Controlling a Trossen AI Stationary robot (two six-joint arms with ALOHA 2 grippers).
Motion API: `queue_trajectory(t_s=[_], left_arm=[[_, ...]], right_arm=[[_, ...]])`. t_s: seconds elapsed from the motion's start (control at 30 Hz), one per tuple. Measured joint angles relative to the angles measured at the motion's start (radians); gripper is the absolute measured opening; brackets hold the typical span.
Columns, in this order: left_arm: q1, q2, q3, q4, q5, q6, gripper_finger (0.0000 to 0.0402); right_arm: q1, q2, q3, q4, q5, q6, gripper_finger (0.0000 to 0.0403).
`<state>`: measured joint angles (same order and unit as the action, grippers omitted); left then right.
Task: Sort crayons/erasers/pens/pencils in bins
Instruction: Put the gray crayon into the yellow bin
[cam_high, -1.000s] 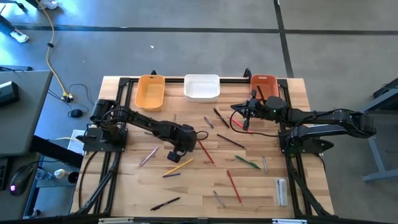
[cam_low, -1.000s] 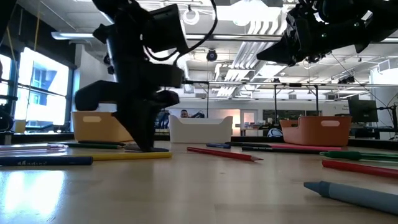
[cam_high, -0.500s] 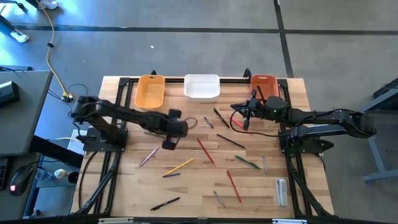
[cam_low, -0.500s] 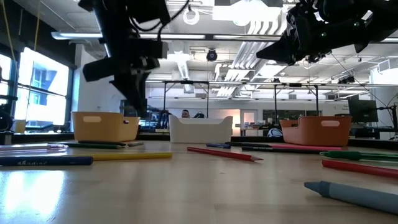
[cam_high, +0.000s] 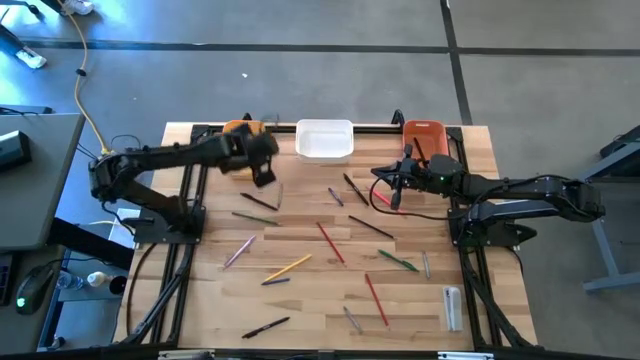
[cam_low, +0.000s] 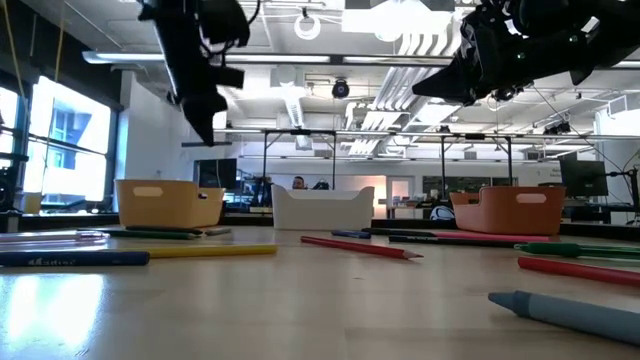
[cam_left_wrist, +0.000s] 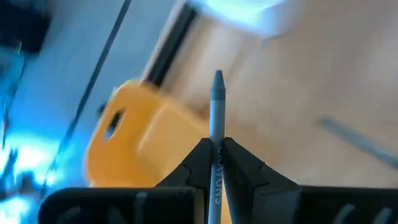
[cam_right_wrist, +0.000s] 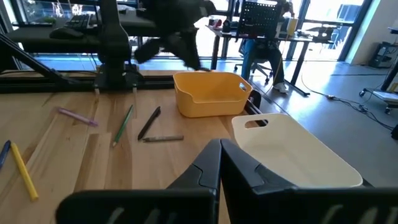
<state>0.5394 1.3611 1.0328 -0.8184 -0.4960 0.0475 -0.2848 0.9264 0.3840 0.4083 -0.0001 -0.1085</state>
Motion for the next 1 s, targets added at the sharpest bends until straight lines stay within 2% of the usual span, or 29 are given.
queue_trajectory(t_s=[0.13, 0.27, 0.43, 0.8, 1.0], left_arm=[[0.16, 0.063, 0.0, 0.055, 0.088, 0.002, 0.0016], [0.269, 0.143, 0.001, 0.086, 0.163, 0.008, 0.0016], [0.358, 0.23, 0.0, 0.115, 0.174, 0.009, 0.0016], [0.415, 0.366, 0.001, 0.138, 0.186, -0.01, 0.0018], [0.416, 0.392, 0.001, 0.137, 0.168, -0.002, 0.0035]], right_arm=[[0.0, 0.0, 0.0, 0.0, 0.0, 0.0, 0.0], [0.0, 0.0, 0.0, -0.002, 0.0, -0.002, 0.0], [0.0, 0.0, 0.0, -0.008, 0.0, -0.003, 0.0], [0.0, 0.0, 0.0, -0.016, 0.0, -0.003, 0.0], [0.0, 0.0, 0.0, -0.024, 0.0, -0.003, 0.0]])
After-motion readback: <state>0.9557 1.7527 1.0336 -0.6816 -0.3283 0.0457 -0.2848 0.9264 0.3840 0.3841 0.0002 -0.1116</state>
